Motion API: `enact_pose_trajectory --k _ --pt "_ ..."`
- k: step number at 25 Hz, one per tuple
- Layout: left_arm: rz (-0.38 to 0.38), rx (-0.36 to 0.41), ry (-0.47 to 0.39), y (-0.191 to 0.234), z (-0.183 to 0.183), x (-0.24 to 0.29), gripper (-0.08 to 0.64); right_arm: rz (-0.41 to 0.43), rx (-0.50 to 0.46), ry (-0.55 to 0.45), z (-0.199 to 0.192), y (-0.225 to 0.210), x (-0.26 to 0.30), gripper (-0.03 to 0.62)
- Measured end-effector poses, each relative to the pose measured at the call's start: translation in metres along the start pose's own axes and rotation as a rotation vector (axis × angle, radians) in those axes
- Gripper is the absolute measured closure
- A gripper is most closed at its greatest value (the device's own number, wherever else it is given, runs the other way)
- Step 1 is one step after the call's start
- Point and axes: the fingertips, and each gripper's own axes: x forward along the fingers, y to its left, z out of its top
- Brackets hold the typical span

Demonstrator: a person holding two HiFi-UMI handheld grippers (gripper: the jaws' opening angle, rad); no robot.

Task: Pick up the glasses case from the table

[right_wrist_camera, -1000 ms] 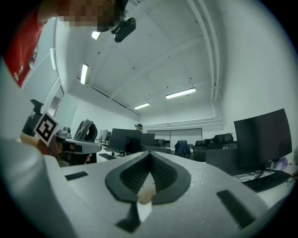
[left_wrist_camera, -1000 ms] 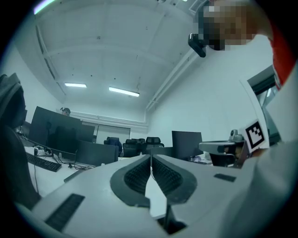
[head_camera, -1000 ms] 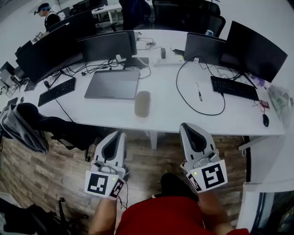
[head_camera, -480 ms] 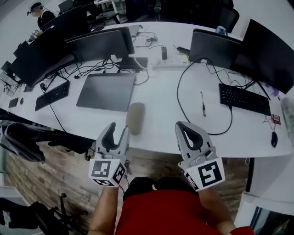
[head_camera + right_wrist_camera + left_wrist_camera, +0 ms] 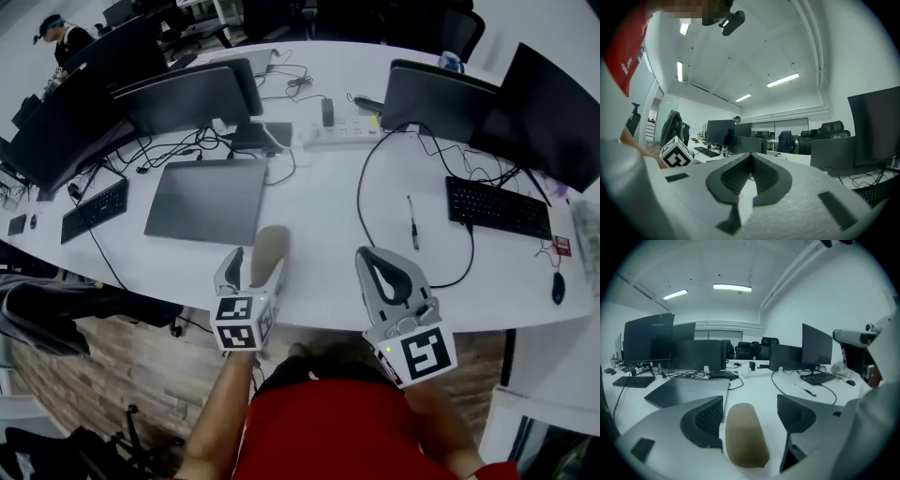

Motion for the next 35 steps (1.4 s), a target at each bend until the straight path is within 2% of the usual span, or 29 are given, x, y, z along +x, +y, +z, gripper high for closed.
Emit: enact_pose_trajectory --k 5,16,24,29,32,35 --pt "-0.012 -0.028 0.167 0.002 -0.031 0.032 0.202 -0.019 0.02 0.023 -0.008 -0.005 0.01 0.588" --pt "0.004 -0.078 0.383 0.012 -0.082 0.065 0.176 -0.071 0.052 0.054 -0.022 -0.017 0.01 0.588" --pt "-0.002 -0.059 0.409 0.011 -0.086 0.07 0.176 -0.099 0.079 0.066 -0.031 -0.022 0.009 0.588" --pt "-0.014 -0.053 0.391 0.01 -0.085 0.069 0.176 -0.102 0.09 0.054 -0.029 -0.017 0.006 0.588" --pt "-0.042 -0.049 0.363 0.005 -0.078 0.063 0.178 -0.114 0.092 0.045 -0.025 -0.019 0.003 0.588" --pt "-0.086 -0.064 0.301 -0.007 -0.055 0.049 0.178 -0.127 0.097 0.036 -0.022 -0.022 -0.001 0.588"
